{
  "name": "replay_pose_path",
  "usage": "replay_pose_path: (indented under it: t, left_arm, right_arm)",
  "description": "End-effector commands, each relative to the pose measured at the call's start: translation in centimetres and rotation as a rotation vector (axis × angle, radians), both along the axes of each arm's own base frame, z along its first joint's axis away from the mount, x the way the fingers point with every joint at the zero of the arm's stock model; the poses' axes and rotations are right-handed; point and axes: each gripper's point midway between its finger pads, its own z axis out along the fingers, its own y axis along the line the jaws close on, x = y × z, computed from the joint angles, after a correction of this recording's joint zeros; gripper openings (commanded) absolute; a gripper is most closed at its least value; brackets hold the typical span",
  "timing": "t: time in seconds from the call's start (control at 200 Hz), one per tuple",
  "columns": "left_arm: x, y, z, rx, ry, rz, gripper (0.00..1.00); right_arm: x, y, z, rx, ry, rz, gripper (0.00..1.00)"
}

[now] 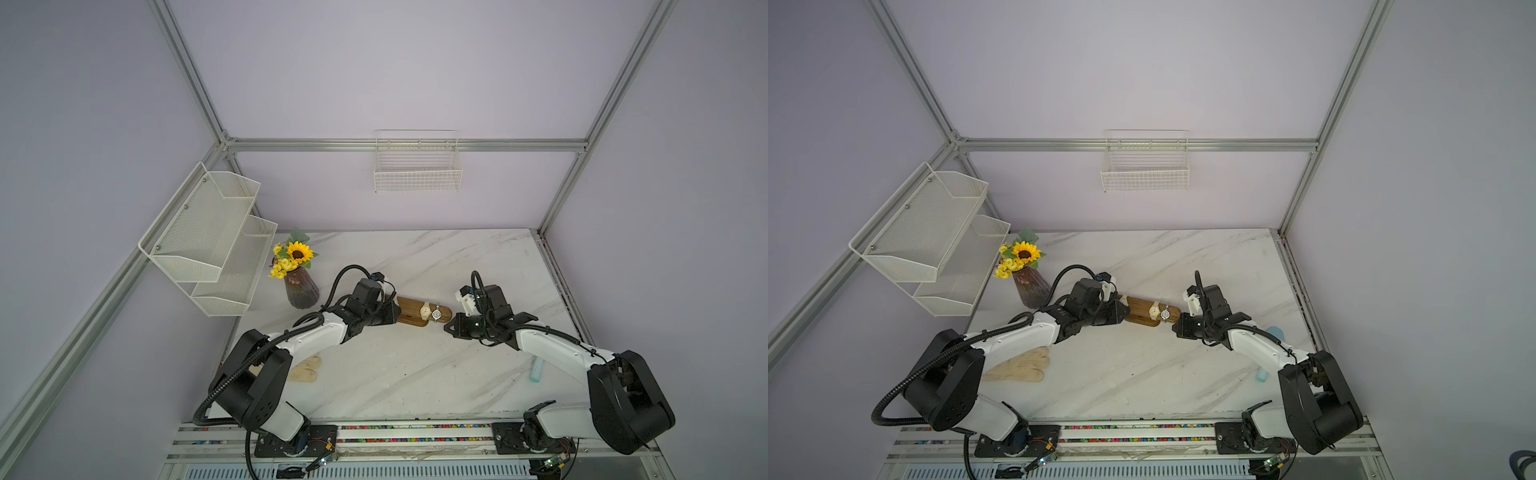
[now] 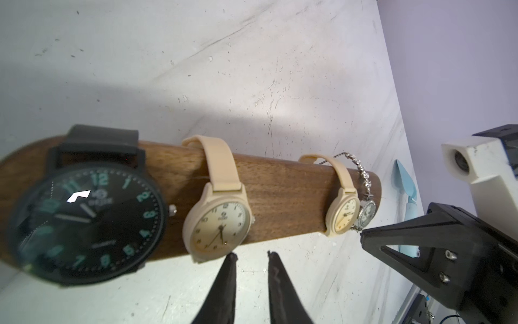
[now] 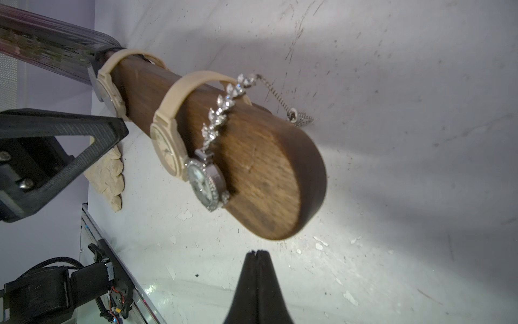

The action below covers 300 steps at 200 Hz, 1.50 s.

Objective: Place watch on stand
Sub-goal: Adjust the watch on the stand, then reset both arms

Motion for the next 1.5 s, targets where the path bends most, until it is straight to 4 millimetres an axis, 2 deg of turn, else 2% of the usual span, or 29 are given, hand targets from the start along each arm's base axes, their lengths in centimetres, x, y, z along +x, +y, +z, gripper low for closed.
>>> replay_pose_path:
  t: [0.0, 0.28, 0.535, 0.655, 0.695, 0.71, 0.74, 0.835, 0.92, 0.93, 0.94, 0.945, 0.955, 1.07, 1.095, 1.1, 1.105, 1.115, 1.13, 1.195, 1.285, 1.36, 1.41, 1.445, 1.495]
  left_arm:
    - [2.0, -0.3, 3.6, -0.013, -0.101, 0.0, 0.22]
    - [2.3, -0.6, 6.1, -0.043, -0.146, -0.013, 0.23]
    - [2.8, -0.6, 6.4, -0.037, -0.163, -0.019, 0.23]
    - [2.6, -0.3, 8.9, -0.059, -0.213, -0.017, 0.25]
    - [2.5, -0.1, 10.0, -0.062, -0.236, -0.016, 0.27]
    - [2.2, 0.2, 11.5, -0.074, -0.267, -0.015, 0.28]
    - [2.0, 0.5, 12.7, -0.076, -0.296, -0.011, 0.31]
    - [1.1, 2.2, 15.9, -0.045, -0.395, 0.012, 0.54]
    - [0.5, 4.8, 17.2, 0.039, -0.459, 0.076, 0.7]
    - [0.4, 5.0, 17.4, 0.047, -0.468, 0.083, 0.74]
    - [0.3, 5.2, 17.5, 0.053, -0.475, 0.087, 0.9]
    - [0.3, 5.4, 17.6, 0.056, -0.479, 0.09, 0.95]
    - [0.2, 5.7, 17.7, 0.063, -0.488, 0.095, 0.99]
    - [-1.0, 8.1, 19.0, 0.108, -0.558, 0.157, 1.0]
    - [-1.2, 8.7, 19.2, 0.116, -0.569, 0.177, 1.0]
    - [-1.2, 8.7, 19.2, 0.117, -0.571, 0.178, 1.0]
    - [-1.3, 8.8, 19.2, 0.118, -0.572, 0.181, 1.0]
    - [-1.4, 9.1, 19.2, 0.122, -0.576, 0.188, 1.0]
    - [-1.4, 9.3, 19.2, 0.128, -0.582, 0.198, 1.0]
    - [-1.8, 10.5, 18.7, 0.168, -0.598, 0.228, 1.0]
    - [-2.3, 12.5, 17.0, 0.251, -0.606, 0.278, 1.0]
    - [-2.5, 15.2, 15.6, 0.35, -0.626, 0.379, 1.0]
    - [-2.3, 17.3, 15.1, 0.426, -0.663, 0.474, 1.0]
    - [-2.4, 18.4, 14.1, 0.479, -0.678, 0.516, 1.0]
    - [-2.0, 18.2, 13.3, 0.567, -0.771, 0.464, 1.0]
  right_arm:
    - [0.0, 0.1, 0.1, -0.012, -0.001, 0.011, 0.0]
    - [-0.1, 0.0, -0.1, -0.017, 0.007, 0.011, 0.0]
    - [-0.1, 0.1, 0.2, -0.013, 0.0, 0.012, 0.0]
    - [0.0, 0.2, 0.5, -0.007, -0.006, 0.016, 0.0]
    - [0.0, 0.2, 0.7, -0.002, -0.012, 0.021, 0.0]
    - [0.1, 0.3, 1.0, 0.001, -0.022, 0.022, 0.0]
    - [0.1, 0.3, 1.3, 0.006, -0.032, 0.024, 0.0]
    - [0.2, 0.4, 3.0, 0.022, -0.08, 0.032, 0.02]
    - [0.3, 0.2, 5.0, 0.025, -0.137, 0.025, 0.05]
    - [0.3, 0.1, 5.4, 0.026, -0.147, 0.021, 0.06]
    - [0.3, 0.0, 5.8, 0.027, -0.158, 0.019, 0.07]
    - [0.3, 0.0, 5.9, 0.027, -0.163, 0.019, 0.07]
    - [0.3, -0.1, 6.2, 0.027, -0.17, 0.016, 0.08]
    - [0.4, -1.4, 9.0, 0.006, -0.253, -0.051, 0.27]
    - [0.4, -1.8, 9.6, -0.006, -0.278, -0.068, 0.43]
    - [0.5, -1.9, 9.6, -0.011, -0.279, -0.07, 0.5]
    - [0.5, -2.0, 9.7, -0.015, -0.283, -0.075, 0.69]
    - [0.5, -2.2, 9.8, -0.02, -0.287, -0.08, 0.88]
    - [0.7, -2.5, 10.1, -0.033, -0.298, -0.096, 0.96]
    - [1.2, -3.9, 11.0, -0.101, -0.347, -0.143, 0.97]
    - [2.5, -7.3, 12.1, -0.233, -0.419, -0.293, 0.97]
    - [3.3, -11.6, 13.1, -0.379, -0.488, -0.493, 0.97]
    - [3.5, -14.6, 13.2, -0.436, -0.526, -0.678, 0.97]
    - [3.9, -15.0, 13.4, -0.451, -0.596, -0.688, 0.97]
    - [4.4, -13.5, 13.4, -0.466, -0.74, -0.552, 0.97]
